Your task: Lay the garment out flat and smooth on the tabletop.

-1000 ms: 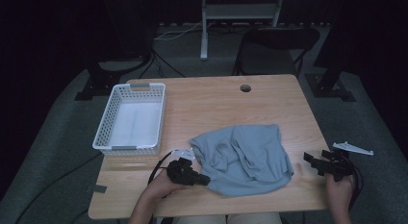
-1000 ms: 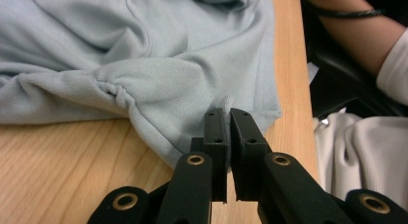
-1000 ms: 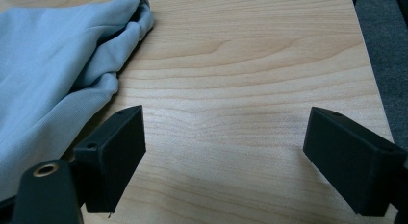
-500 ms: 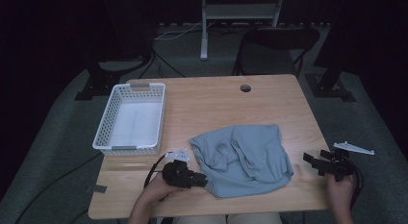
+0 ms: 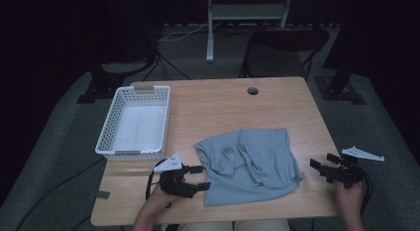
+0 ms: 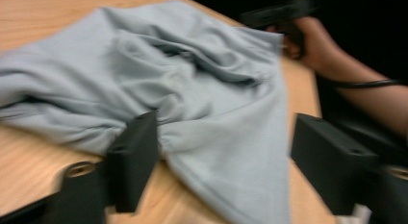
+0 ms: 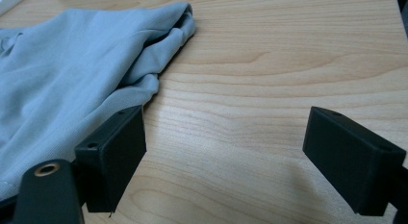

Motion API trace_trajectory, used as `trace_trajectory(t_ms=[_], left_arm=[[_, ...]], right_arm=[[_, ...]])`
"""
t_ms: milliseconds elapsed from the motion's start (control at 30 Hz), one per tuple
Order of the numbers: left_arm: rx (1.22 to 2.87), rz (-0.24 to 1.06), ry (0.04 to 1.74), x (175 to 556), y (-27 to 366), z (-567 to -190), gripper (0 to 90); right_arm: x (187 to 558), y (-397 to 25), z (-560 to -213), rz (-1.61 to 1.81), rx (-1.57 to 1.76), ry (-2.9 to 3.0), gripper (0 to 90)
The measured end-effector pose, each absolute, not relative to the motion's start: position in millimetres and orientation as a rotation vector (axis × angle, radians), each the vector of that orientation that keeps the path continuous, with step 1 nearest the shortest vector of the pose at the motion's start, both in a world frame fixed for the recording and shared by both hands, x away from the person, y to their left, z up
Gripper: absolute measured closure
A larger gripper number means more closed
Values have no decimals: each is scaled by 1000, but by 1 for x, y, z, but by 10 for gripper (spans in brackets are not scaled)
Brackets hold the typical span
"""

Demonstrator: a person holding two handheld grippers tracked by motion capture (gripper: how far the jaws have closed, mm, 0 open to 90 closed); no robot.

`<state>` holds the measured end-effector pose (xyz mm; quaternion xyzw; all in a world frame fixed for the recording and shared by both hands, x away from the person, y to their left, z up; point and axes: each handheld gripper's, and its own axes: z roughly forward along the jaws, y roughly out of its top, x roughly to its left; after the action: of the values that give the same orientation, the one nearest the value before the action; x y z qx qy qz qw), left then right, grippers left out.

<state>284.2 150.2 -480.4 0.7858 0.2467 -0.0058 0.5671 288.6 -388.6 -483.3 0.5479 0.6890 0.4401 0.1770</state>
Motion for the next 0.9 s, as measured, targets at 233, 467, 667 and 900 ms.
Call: trace_trajectory(t_ms=[233,467,667,900], left_arm=[[1857,98,624,273,160,-481,224],[1846,91,622,266,164,-485,224],[1854,109,608,264,163,-485,224],[1861,100,629,266,163,-485,224]], right_arm=[[288,-384,-483,1239,1507,1971,139],[284,-360,-468,1429,1377,2175,145],[275,-315,-445,1505,1150,2395,144],[267,-260,-444,1345,878,2623,331]])
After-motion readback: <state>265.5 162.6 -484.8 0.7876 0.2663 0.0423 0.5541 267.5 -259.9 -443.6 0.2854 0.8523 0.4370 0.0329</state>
